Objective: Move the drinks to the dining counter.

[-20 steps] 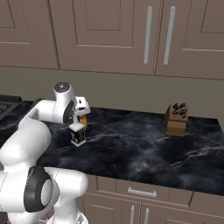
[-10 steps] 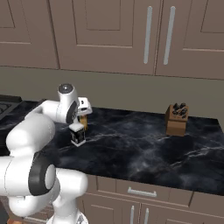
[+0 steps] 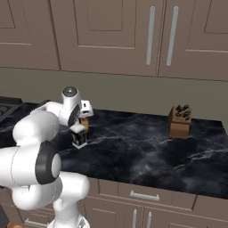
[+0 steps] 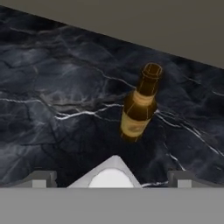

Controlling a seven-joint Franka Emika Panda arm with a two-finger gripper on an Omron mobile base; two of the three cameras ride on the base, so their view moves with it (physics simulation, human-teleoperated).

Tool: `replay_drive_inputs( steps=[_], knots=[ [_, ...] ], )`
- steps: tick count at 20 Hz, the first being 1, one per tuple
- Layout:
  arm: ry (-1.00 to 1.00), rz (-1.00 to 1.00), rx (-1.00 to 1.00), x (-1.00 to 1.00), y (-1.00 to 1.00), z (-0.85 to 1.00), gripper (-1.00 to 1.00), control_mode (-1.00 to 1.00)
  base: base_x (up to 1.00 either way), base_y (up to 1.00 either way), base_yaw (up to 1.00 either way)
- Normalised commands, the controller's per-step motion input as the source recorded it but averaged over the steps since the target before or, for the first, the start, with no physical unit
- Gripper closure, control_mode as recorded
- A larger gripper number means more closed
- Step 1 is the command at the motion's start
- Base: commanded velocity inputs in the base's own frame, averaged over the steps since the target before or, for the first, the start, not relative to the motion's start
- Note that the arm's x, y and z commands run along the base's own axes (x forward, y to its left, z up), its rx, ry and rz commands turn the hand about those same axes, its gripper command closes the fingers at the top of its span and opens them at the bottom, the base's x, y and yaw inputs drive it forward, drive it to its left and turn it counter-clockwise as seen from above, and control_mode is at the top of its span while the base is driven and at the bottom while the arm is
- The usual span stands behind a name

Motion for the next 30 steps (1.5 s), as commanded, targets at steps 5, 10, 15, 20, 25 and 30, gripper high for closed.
replay_drive_inputs(
  steps=[5, 10, 15, 20, 25, 30],
  knots=[
    [0.00, 0.00, 0.03, 0.23, 0.15, -0.23, 1.00, -1.00, 0.00, 0.00, 0.00],
    [0.00, 0.00, 0.08, 0.01, 0.00, -0.26, 1.00, -1.00, 0.00, 0.00, 0.00],
    [0.00, 0.00, 0.12, -0.01, 0.00, -0.31, 1.00, -1.00, 0.00, 0.00, 0.00],
    [-0.06, 0.00, 0.05, -0.43, 0.00, -0.09, 1.00, -1.00, 0.00, 0.00, 0.00],
    [-0.19, 0.00, 0.00, -0.74, 0.00, 0.32, 1.00, -1.00, 0.00, 0.00, 0.00],
    [-0.15, 0.00, 0.00, -0.68, -0.07, 0.92, 1.00, -1.00, 0.00, 0.00, 0.00]
  ],
)
